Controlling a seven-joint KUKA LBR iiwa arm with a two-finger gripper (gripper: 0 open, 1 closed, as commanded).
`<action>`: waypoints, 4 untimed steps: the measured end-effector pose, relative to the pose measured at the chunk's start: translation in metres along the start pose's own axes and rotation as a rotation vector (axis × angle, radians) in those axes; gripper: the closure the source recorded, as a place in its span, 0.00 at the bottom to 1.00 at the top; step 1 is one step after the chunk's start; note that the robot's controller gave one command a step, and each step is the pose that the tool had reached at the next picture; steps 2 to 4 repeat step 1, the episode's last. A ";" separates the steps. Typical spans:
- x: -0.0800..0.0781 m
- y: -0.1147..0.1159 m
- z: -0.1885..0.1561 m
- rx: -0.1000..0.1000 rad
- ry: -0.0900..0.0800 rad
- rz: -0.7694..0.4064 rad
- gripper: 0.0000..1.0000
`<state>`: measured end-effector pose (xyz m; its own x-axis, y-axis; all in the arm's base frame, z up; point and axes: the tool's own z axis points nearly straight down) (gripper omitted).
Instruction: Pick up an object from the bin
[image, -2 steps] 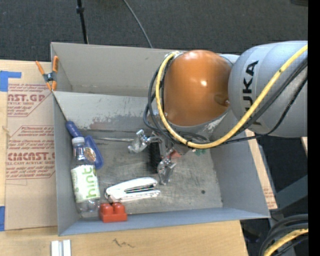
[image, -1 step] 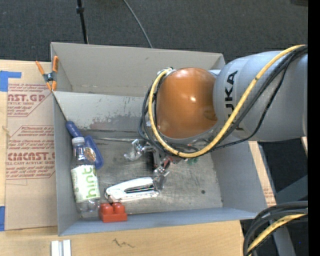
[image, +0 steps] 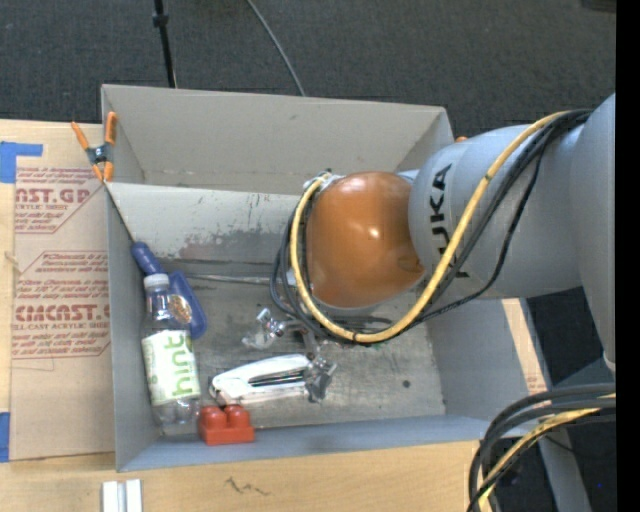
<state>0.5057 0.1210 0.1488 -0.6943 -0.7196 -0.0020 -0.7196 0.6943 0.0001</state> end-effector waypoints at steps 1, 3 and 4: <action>-0.005 -0.003 0.074 0.008 -0.018 -0.018 1.00; -0.005 -0.003 0.074 0.008 -0.018 -0.018 1.00; -0.005 -0.003 0.074 0.008 -0.018 -0.018 1.00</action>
Offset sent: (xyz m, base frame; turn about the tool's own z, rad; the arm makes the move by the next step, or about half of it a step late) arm 0.0000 0.0000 0.0000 0.0000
